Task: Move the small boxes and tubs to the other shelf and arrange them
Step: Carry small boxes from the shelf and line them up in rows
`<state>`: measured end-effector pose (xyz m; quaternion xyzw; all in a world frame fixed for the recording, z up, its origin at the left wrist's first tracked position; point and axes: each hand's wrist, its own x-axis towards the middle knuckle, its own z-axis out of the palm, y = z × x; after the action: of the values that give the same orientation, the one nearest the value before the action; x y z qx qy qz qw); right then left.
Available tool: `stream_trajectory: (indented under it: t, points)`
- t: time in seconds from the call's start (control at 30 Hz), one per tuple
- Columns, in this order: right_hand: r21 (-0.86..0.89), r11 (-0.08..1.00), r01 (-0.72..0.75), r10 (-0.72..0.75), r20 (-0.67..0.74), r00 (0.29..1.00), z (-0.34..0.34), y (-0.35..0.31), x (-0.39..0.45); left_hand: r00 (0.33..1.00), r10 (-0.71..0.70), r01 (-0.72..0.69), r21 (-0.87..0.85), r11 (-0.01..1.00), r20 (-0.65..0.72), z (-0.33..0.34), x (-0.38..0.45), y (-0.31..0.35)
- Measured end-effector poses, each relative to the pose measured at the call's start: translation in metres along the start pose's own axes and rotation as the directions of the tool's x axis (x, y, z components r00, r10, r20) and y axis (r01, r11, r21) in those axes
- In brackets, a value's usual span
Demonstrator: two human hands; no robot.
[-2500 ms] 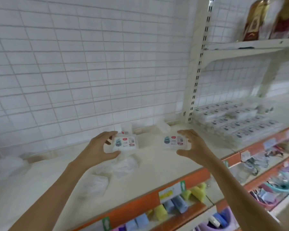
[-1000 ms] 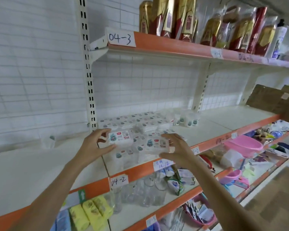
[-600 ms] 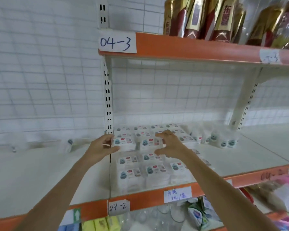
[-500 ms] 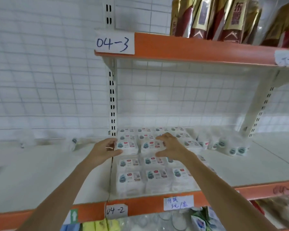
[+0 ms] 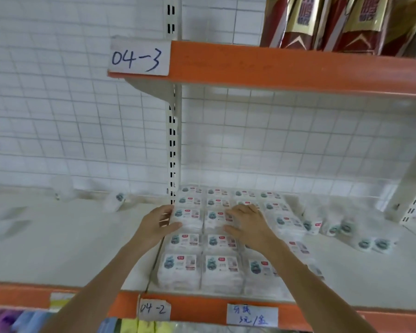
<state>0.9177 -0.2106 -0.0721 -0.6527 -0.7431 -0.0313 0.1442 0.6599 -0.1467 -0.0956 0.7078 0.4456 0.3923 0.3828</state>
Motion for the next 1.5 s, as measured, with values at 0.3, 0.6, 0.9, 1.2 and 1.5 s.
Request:
stream_trajectory:
  t: [0.3,0.6,0.9,1.2,1.5]
  points:
    - [-0.078,0.997,0.013,-0.023,-0.125,0.992,0.005,-0.009,-0.005,1.000,0.009,-0.007,0.060,0.998,-0.020,0.007,0.002,0.003]
    - [-0.106,0.987,-0.122,0.125,0.025,0.992,-0.005,-0.027,-0.013,0.994,-0.074,0.067,0.081,0.994,0.083,-0.002,0.007,0.013]
    - [-0.051,0.988,-0.148,0.133,-0.234,0.963,-0.029,-0.059,-0.083,0.917,0.390,-0.366,0.560,0.743,0.082,-0.029,-0.041,0.035]
    - [0.168,0.969,-0.182,0.212,-0.185,0.959,-0.021,-0.080,-0.215,0.895,0.434,-0.400,0.608,0.686,0.100,-0.037,-0.177,0.035]
    - [0.326,0.944,-0.042,0.034,0.030,0.999,0.029,-0.152,-0.294,0.973,0.230,-0.173,0.717,0.675,0.018,-0.064,-0.334,-0.002]
